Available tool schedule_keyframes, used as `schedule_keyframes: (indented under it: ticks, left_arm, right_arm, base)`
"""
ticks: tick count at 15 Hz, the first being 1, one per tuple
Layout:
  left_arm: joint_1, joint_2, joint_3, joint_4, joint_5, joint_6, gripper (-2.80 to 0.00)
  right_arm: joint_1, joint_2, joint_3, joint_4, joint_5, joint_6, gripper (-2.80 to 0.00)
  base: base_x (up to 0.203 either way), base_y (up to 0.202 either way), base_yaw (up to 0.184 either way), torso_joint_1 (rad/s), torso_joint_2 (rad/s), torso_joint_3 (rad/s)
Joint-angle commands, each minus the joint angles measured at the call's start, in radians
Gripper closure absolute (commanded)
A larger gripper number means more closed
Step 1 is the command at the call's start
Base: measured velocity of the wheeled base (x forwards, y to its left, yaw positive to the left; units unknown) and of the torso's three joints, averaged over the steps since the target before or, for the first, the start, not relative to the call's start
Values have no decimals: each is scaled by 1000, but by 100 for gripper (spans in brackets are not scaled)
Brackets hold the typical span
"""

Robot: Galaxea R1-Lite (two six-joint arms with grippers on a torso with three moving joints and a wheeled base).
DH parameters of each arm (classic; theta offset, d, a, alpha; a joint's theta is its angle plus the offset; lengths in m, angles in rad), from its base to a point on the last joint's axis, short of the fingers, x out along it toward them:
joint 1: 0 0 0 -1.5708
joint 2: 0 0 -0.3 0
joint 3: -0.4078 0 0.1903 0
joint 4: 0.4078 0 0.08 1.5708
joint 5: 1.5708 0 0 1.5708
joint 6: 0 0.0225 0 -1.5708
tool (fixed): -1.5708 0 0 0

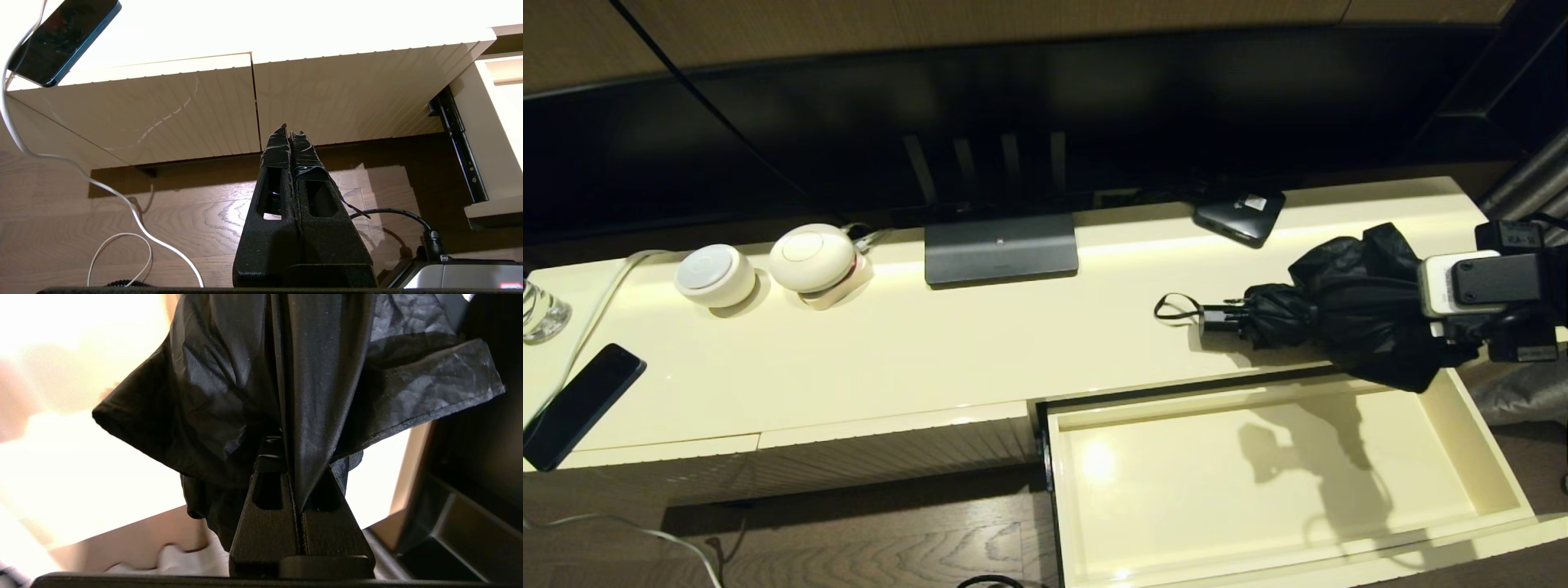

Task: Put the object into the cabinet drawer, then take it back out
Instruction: Take the umbrella out of the drawer and put it on the table

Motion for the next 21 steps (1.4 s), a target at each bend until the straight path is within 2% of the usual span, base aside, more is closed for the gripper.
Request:
schedule_keyframes:
  ticks: [1,5,11,12,21]
  left_arm:
    - [0,1,3,0,0,0,0]
    - [0,1,3,-1,0,0,0]
    - [0,1,3,0,0,0,0]
    - [0,1,3,0,0,0,0]
    - [0,1,3,-2,0,0,0]
  right_arm:
    - [-3,120,-12,-81,-13,-11,0]
    - [-1,256,-126,-171,-40,-12,0]
    - [5,288,-139,-268,-38,-10,0]
    - [5,282,-138,-273,-38,-10,-280]
    - [5,226,-106,-274,-36,-12,-280]
  base:
    - [0,0,0,0,0,0]
    - [0,0,0,0,0,0]
    - [0,0,0,0,0,0]
    - [0,0,0,0,0,0]
    - [0,0,0,0,0,0]
